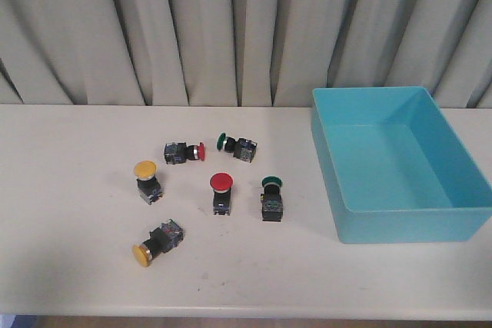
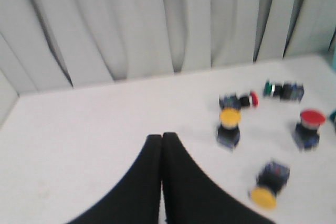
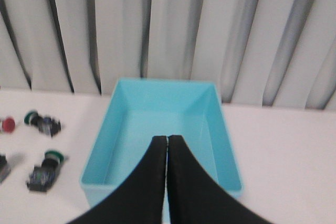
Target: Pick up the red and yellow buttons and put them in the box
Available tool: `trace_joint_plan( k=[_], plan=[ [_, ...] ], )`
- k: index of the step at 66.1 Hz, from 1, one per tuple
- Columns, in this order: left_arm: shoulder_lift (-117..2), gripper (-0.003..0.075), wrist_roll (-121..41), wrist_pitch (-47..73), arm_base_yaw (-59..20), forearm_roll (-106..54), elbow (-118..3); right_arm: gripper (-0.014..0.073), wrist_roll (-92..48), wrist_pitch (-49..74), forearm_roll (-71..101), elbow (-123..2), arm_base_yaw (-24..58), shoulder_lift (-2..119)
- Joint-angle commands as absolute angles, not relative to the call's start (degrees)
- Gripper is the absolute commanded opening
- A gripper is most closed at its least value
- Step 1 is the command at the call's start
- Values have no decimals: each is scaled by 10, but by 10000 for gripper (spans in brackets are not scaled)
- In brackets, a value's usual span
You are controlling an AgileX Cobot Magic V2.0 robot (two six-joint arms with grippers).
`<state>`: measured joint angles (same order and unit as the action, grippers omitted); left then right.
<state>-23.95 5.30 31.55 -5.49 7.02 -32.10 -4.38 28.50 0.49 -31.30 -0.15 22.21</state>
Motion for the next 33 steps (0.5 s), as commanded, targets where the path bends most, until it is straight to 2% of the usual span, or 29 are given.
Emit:
trace_joint_plan(
  k=[1, 12, 27, 33],
  plan=[
    [-290, -6, 54, 328, -56, 72, -341, -3, -46, 277, 3, -333, -4, 270],
    [-340, -6, 54, 361, -56, 72, -325, -3, -46, 336, 5, -332, -4, 326],
    [-379, 1, 60, 356, -56, 72, -321, -3, -41, 343, 11, -332, -4, 354],
    [-382, 27, 60, 346, -56, 72, -321, -2, -42, 343, 8, -332, -4, 353]
  ],
)
